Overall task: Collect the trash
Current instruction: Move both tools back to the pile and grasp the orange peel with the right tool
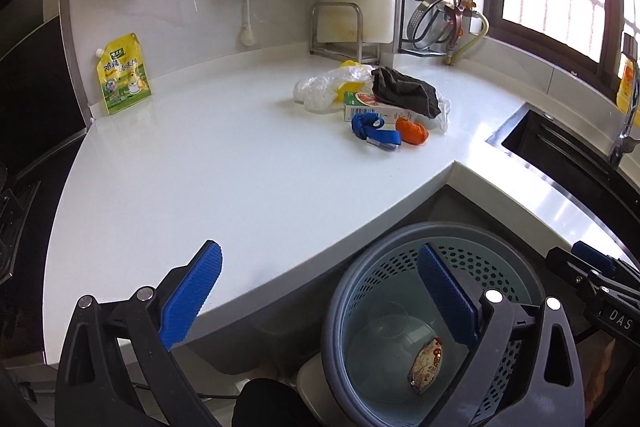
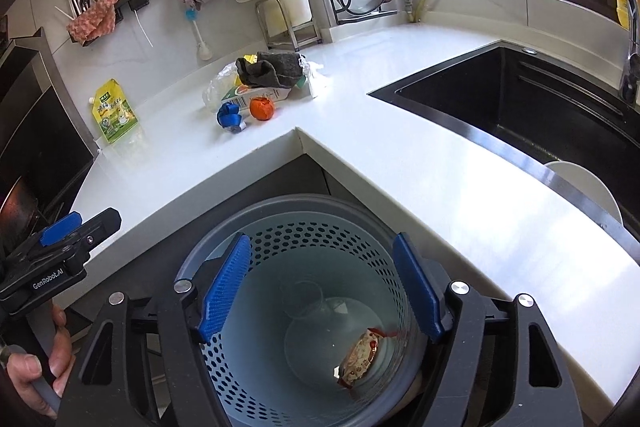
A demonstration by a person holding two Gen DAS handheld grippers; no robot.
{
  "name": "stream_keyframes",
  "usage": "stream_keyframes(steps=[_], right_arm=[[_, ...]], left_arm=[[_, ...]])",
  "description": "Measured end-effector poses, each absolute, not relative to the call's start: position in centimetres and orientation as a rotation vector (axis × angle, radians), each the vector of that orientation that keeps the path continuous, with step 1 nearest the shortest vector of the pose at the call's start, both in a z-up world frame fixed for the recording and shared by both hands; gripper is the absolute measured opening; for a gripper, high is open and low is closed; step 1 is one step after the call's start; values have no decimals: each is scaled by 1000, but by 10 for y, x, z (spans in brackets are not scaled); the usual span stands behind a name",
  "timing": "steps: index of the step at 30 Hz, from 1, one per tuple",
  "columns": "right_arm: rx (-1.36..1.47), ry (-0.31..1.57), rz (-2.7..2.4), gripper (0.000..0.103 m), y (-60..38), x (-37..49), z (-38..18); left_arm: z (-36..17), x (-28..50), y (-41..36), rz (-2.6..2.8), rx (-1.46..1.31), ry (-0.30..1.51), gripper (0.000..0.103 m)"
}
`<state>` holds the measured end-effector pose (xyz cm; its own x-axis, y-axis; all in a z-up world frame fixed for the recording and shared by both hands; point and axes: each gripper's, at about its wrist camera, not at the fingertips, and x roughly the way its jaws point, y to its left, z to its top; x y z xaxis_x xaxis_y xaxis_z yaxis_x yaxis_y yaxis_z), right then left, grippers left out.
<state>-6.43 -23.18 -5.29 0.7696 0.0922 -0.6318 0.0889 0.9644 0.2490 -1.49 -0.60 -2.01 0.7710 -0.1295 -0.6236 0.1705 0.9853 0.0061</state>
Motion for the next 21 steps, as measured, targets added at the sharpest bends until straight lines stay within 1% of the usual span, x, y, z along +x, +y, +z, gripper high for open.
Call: stream_keyframes(steps=[9,21], right_arm=[[253,664,26,71,-226,-20,-41],[207,680,70,71,-216,62,-36]], left_arm=[[-15,24,-10,-138,55,652,96],[-14,85,-21,-104,36,656,97]])
